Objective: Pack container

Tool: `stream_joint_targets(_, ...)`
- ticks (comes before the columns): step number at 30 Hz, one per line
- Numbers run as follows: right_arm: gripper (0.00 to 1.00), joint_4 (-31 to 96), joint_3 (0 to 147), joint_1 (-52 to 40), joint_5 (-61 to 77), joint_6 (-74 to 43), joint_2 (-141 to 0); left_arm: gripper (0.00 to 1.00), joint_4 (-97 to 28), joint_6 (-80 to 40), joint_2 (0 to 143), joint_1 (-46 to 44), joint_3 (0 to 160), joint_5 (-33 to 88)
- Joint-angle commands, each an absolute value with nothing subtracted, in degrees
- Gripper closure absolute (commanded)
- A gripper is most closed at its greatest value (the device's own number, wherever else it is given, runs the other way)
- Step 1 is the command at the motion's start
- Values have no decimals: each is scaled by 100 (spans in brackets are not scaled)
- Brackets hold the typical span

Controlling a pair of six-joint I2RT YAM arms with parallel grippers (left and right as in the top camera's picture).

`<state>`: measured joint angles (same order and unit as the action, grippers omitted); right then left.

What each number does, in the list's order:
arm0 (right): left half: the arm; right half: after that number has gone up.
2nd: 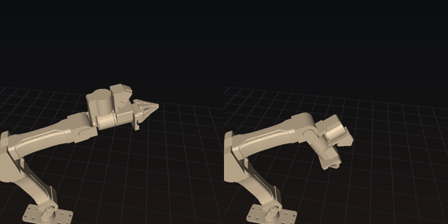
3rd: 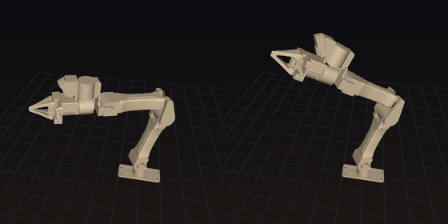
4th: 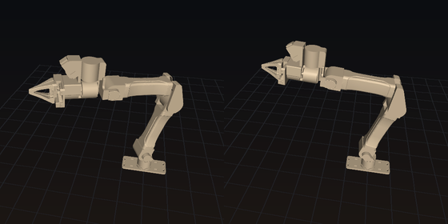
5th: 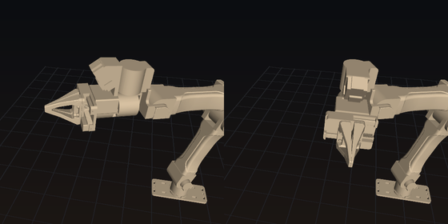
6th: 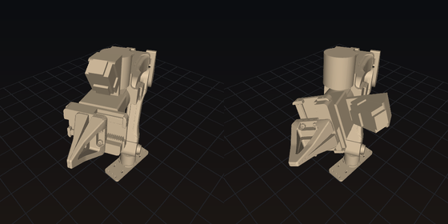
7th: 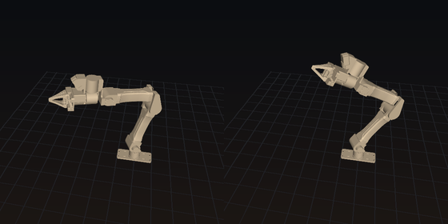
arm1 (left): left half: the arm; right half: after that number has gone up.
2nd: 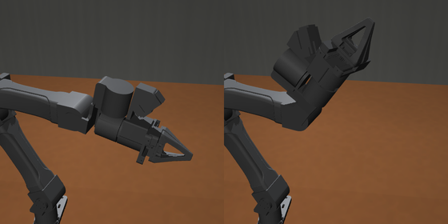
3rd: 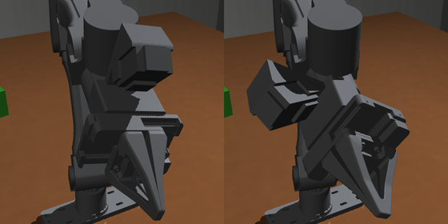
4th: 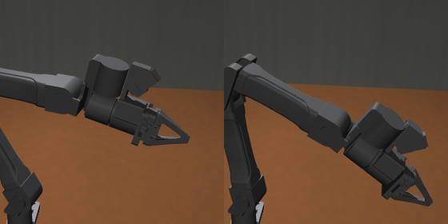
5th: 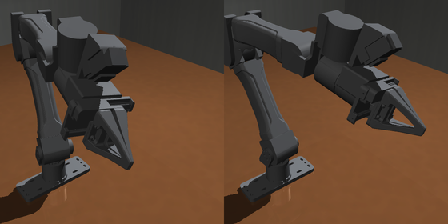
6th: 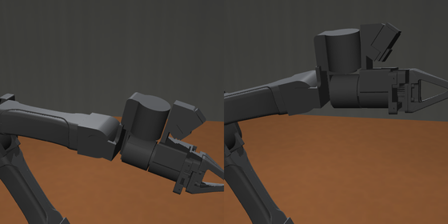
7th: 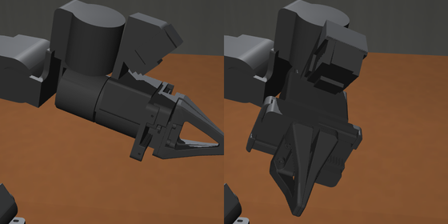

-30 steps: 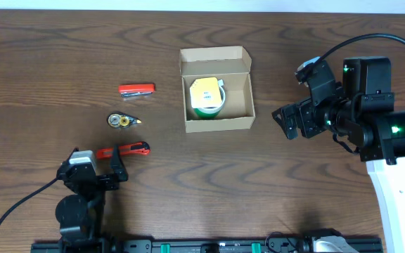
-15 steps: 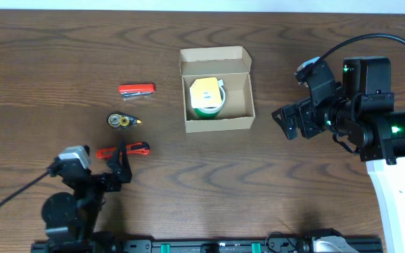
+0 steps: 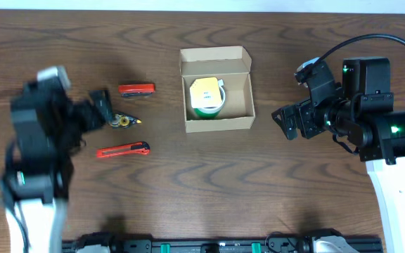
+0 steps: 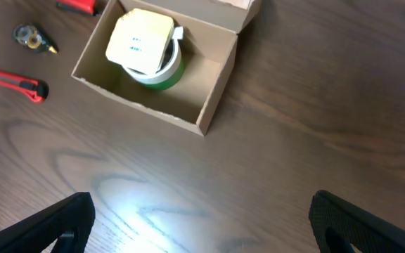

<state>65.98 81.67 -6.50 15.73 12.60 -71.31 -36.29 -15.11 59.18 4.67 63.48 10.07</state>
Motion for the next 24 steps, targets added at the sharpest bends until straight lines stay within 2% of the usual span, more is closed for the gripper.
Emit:
stream_joint_targets(1, 1, 6602, 8171, -646, 1632, 1334, -7098, 4, -4093, -1588, 6879, 443, 7400, 1072)
stream_joint_targets(5, 1, 6600, 8171, -646, 1632, 1334, -7098, 5, -3966, -1767, 7669, 449, 7918, 1542)
stream_joint_targets(14, 1, 6602, 8171, -646, 1632, 1334, -7098, 4, -3253, -2488, 8405, 429, 7924, 2554)
stream_joint_targets(18, 1, 6602, 8171, -646, 1632, 1334, -7098, 4, -3332, -3393, 8562, 145, 7935, 1651)
stream_joint_targets(24, 1, 6600, 8171, -646, 1632, 1334, -7098, 4, -3653, -4541, 8960, -956, 8211, -473)
